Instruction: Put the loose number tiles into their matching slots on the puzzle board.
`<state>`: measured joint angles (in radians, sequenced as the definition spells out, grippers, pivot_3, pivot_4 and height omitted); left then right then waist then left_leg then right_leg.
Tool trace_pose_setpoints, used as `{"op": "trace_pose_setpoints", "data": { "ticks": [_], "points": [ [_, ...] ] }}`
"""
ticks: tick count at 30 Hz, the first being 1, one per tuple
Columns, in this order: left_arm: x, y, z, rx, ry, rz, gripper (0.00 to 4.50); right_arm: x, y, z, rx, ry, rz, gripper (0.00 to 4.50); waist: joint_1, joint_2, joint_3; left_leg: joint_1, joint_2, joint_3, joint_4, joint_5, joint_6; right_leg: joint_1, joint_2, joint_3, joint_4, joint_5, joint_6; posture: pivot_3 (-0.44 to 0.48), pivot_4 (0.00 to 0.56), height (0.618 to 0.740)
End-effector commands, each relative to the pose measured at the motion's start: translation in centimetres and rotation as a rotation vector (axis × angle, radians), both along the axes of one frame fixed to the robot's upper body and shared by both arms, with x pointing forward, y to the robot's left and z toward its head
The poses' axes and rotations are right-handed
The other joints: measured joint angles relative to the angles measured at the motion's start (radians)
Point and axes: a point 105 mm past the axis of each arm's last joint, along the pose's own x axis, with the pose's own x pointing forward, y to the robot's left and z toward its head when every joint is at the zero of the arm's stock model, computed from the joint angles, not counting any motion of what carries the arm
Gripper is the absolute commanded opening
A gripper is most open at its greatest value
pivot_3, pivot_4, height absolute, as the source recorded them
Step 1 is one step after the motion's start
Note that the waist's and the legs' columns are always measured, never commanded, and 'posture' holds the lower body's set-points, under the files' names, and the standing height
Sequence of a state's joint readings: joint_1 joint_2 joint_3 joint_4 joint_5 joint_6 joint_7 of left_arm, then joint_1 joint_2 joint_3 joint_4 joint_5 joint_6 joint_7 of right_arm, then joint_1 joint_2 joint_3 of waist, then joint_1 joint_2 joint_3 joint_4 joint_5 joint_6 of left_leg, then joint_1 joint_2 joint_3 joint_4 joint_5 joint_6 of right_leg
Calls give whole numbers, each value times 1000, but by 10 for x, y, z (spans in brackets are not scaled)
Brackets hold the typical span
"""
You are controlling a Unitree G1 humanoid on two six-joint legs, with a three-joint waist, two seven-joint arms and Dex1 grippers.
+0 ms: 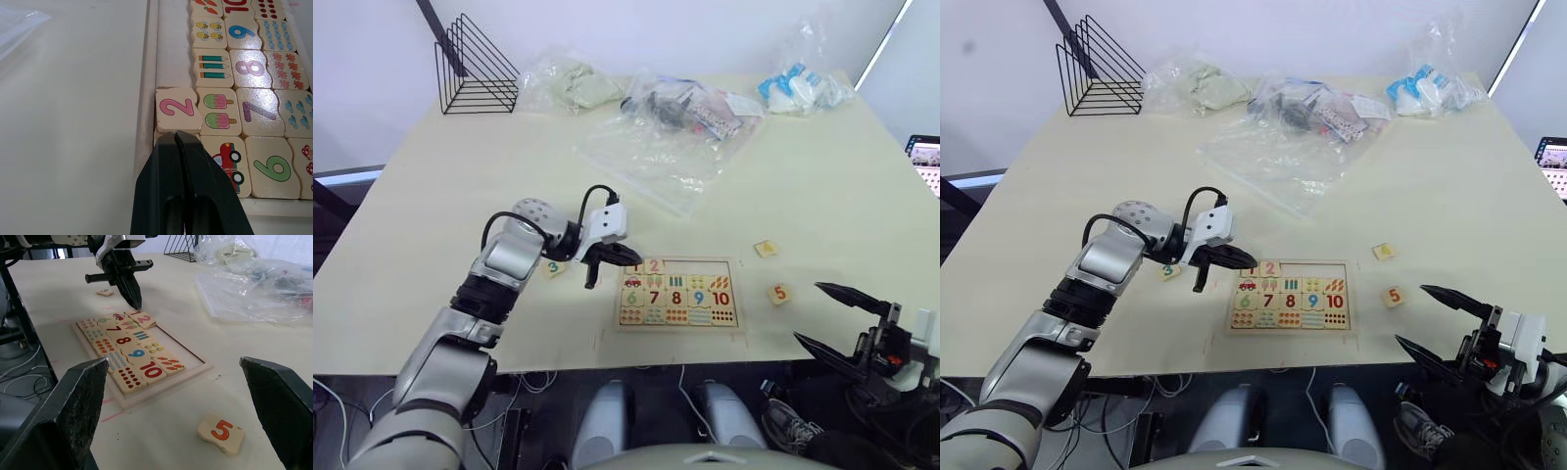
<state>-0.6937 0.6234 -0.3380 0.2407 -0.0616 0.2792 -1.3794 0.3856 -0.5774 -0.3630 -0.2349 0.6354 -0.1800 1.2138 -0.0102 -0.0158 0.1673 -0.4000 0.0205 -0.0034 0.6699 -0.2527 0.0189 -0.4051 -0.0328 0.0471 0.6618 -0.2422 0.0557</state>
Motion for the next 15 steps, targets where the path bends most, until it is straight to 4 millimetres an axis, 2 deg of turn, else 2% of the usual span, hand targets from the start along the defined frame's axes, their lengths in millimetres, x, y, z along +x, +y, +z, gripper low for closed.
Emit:
{"op": "trace_pose_setpoints", "data": {
  "ticks": [1, 15],
  "points": [
    [-3, -4, 5, 2, -24, -29, 48, -1, -2, 10, -15, -46, -8, 4500, 0, 0, 0, 0, 0, 0, 0, 0, 0, 0, 0, 0, 0, 0, 0, 0, 150, 740],
    [-3, -8, 1, 9, -22, -38, 48, -1, -2, 9, -13, -45, -12, 4500, 0, 0, 0, 0, 0, 0, 0, 0, 0, 0, 0, 0, 0, 0, 0, 0, 150, 740]
  ]
}}
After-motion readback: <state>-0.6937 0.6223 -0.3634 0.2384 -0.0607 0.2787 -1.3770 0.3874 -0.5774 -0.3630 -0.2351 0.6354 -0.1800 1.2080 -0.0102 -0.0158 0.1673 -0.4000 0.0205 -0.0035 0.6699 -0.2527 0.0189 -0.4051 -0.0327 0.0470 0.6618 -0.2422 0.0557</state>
